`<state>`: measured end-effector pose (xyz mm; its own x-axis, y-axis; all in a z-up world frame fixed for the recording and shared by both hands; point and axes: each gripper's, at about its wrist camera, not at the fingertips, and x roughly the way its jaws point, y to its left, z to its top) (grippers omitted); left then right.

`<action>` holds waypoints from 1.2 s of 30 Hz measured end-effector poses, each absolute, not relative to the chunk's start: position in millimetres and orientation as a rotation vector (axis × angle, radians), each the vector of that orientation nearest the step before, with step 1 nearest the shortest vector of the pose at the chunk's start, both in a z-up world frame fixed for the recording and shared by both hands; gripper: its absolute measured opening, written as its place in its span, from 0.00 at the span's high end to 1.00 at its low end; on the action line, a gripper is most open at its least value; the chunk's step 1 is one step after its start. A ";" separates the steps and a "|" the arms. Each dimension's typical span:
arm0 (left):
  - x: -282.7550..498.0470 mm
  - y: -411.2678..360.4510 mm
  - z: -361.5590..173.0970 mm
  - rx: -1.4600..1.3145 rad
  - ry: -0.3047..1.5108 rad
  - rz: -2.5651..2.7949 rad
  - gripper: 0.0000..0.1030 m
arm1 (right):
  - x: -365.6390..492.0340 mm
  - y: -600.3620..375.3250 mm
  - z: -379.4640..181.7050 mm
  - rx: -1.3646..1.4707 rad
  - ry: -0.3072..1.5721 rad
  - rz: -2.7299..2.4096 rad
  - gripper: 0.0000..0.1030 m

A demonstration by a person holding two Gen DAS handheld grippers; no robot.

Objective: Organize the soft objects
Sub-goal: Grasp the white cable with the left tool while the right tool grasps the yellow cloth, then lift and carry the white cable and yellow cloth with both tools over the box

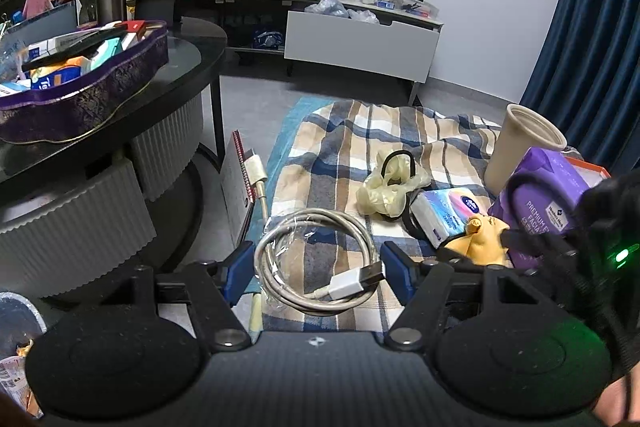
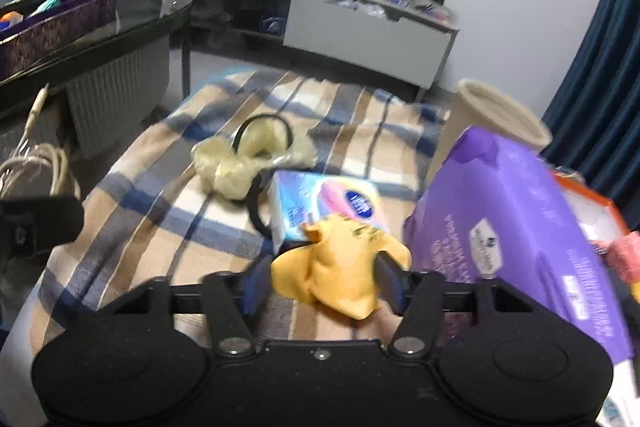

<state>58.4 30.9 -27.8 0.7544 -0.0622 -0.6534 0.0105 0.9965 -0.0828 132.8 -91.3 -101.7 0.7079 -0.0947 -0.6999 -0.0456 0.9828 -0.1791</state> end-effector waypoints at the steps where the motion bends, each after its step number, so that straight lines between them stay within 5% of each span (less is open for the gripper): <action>1: 59.6 30.8 -28.6 -0.076 0.716 -0.041 0.33 | 133.3 -92.7 -104.1 -0.180 0.786 -0.025 0.61; 5: 61.4 30.8 -30.4 -0.074 0.723 -0.041 0.33 | 124.0 -101.6 -94.2 -0.116 0.734 0.021 0.70; 20: 49.2 8.9 8.5 -0.073 0.658 -0.078 0.33 | 70.3 -148.5 4.6 0.028 0.562 0.105 0.70; 36: 34.9 -43.6 43.0 -0.012 0.593 -0.168 0.33 | 32.9 -203.8 47.2 0.083 0.496 0.090 0.70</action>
<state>34.9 -43.6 43.0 0.8160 -0.1606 -0.5553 0.1539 0.9863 -0.0590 32.9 -203.8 47.2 0.8755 0.1060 -0.4714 -0.0656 0.9927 0.1014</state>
